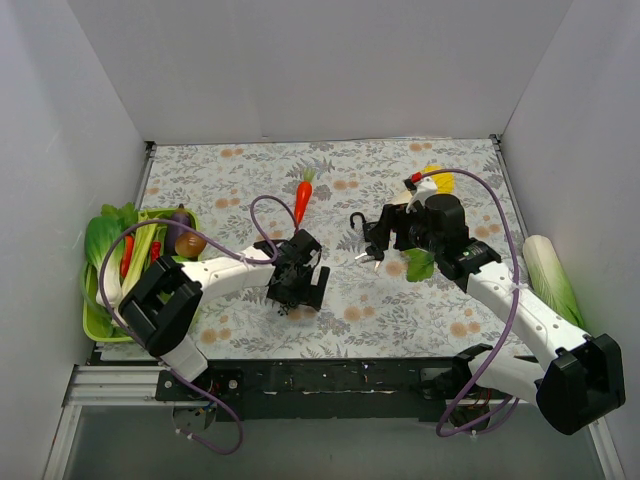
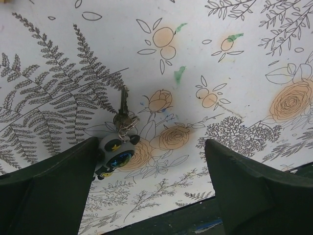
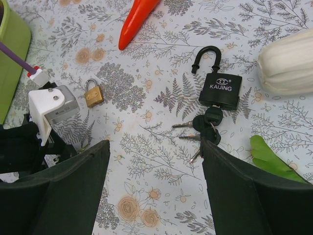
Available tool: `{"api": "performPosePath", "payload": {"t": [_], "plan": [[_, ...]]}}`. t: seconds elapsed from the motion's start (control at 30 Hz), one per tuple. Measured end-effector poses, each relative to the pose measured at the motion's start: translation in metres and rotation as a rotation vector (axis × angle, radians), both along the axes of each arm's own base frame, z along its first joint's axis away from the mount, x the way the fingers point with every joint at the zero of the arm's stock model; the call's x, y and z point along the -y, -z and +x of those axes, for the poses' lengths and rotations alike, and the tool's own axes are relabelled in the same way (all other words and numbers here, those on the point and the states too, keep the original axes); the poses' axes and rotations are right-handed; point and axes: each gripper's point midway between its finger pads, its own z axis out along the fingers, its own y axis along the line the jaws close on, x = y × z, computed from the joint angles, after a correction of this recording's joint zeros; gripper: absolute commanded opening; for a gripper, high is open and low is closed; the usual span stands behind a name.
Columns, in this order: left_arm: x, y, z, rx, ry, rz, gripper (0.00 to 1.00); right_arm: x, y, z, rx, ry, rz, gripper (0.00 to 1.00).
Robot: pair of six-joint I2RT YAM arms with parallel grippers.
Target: Unlock with the key
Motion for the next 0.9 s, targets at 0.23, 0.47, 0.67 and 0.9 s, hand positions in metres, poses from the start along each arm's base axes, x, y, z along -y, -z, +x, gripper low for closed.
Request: {"api": "performPosePath", "payload": {"t": [0.23, 0.47, 0.67, 0.9], "plan": [[0.0, -0.002, -0.01, -0.029, -0.026, -0.026, 0.88, 0.0, 0.001, 0.0, -0.003, 0.0, 0.0, 0.82], [0.007, -0.004, -0.024, -0.071, -0.066, -0.051, 0.89, 0.001, 0.005, -0.002, -0.009, 0.001, -0.002, 0.82], [0.016, -0.006, -0.039, -0.106, -0.093, -0.101, 0.89, 0.0, 0.005, -0.003, -0.012, -0.005, 0.004, 0.82], [0.04, -0.012, -0.038, -0.105, -0.111, -0.225, 0.89, 0.001, 0.012, -0.009, -0.028, -0.006, 0.008, 0.82]]}}
